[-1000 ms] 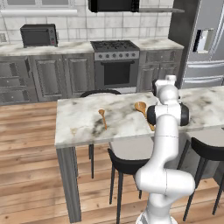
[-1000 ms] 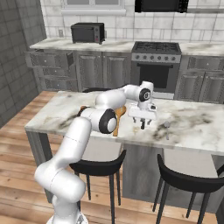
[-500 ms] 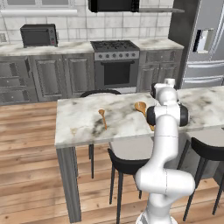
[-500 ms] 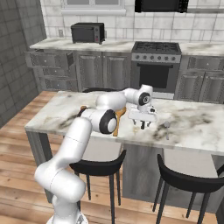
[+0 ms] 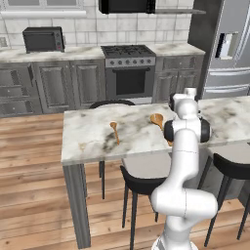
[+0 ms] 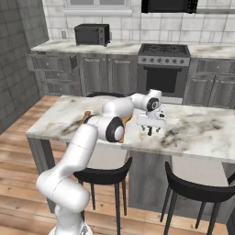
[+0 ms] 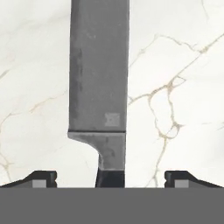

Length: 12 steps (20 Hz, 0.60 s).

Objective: Pick up the metallic utensils from the counter and place them in the open drawer. Make sure not to pick up any wooden utensils.

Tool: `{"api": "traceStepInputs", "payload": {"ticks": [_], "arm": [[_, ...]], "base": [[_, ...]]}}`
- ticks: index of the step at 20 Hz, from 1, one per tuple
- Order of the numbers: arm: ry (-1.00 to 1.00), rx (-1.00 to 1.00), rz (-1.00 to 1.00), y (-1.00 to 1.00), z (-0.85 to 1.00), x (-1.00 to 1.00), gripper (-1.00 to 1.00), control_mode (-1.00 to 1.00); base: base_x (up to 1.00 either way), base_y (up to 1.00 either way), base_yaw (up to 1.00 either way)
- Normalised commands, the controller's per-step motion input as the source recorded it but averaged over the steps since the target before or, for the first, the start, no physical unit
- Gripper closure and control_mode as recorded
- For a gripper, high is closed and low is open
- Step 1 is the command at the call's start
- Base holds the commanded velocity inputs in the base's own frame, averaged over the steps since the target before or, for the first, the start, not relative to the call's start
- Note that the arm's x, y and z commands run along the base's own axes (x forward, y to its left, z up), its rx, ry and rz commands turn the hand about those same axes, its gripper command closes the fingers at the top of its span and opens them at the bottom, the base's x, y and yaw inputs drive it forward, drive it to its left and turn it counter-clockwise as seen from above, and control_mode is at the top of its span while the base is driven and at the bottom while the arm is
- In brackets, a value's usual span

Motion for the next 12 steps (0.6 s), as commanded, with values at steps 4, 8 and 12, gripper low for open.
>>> {"api": "traceStepInputs", "payload": {"ticks": [4, 8, 12], "arm": [[0.0, 0.0, 0.0, -0.13, 0.0, 0.03, -1.0, -1.0], [0.0, 0.0, 0.0, 0.0, -0.13, -0.04, -1.0, -1.0], [0.0, 0.0, 0.0, 0.0, -0.17, -0.03, -1.0, -1.0]], "base": [[0.0, 0.0, 0.0], [0.0, 0.0, 0.0], [0.0, 0.0, 0.0]]}}
